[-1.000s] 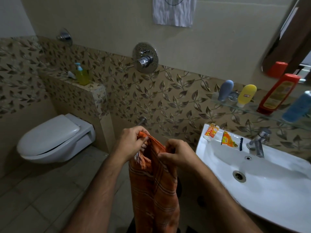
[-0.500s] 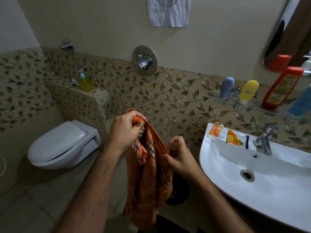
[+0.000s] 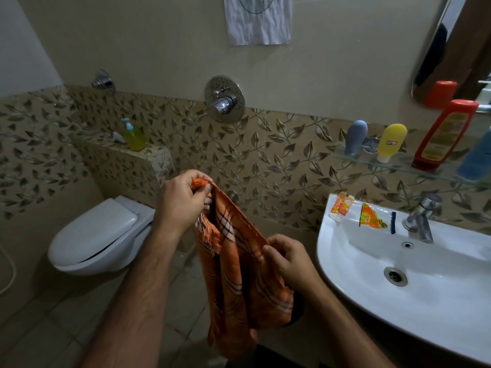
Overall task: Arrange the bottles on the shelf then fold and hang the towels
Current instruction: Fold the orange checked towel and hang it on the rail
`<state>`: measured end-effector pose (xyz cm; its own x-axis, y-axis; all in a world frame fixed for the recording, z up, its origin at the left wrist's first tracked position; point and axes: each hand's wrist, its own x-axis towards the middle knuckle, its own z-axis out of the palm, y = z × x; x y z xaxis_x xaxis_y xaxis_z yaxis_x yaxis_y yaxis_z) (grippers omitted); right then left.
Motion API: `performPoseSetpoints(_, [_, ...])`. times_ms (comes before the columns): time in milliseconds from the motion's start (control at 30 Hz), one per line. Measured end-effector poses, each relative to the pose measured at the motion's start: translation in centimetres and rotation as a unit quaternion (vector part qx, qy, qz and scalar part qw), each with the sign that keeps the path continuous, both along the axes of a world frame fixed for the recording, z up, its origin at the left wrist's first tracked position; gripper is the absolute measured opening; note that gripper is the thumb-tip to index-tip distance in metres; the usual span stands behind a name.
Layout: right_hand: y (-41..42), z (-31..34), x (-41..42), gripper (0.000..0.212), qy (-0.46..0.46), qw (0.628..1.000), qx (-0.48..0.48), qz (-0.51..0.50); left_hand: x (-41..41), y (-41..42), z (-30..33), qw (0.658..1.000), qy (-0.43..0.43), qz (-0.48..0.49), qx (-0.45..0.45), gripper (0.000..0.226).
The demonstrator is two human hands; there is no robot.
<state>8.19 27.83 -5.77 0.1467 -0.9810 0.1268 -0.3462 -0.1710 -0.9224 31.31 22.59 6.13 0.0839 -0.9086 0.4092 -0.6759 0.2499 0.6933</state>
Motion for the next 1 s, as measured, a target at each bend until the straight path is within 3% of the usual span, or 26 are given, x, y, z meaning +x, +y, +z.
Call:
performPoseSetpoints(267, [0.8,0.5,-1.5,0.034,-0.092,0.993,0.067,0.03,-0.9,-0.3,-0.3,1.0,0.019,-0.001,-0.012,0.013])
performPoseSetpoints(600, [0.3,2.1,-3.3,0.03,-0.06,0.993,0.08,-0.06,-0.8,-1.0,-0.7,0.999,-0.004,-0.032,0.013,0.013])
performPoseSetpoints(833, [0.3,2.1,-3.5,0.004,0.046,0.993,0.049,-0.1,-0.2,-1.0,-1.4,0.998,-0.045,-0.032,0.038,0.016])
performPoseSetpoints(933, [0.4,2.1,-3.4,0.033,0.053,0.994,0.013,-0.091,-0.1,-1.0,-1.3,0.998,-0.035,-0.031,0.04,0.014])
performPoseSetpoints(1000, [0.5,2.2,-3.5,0.031,0.066,0.996,-0.008,-0.056,0.0,-1.1,-1.2,0.998,-0.029,-0.029,0.04,0.012])
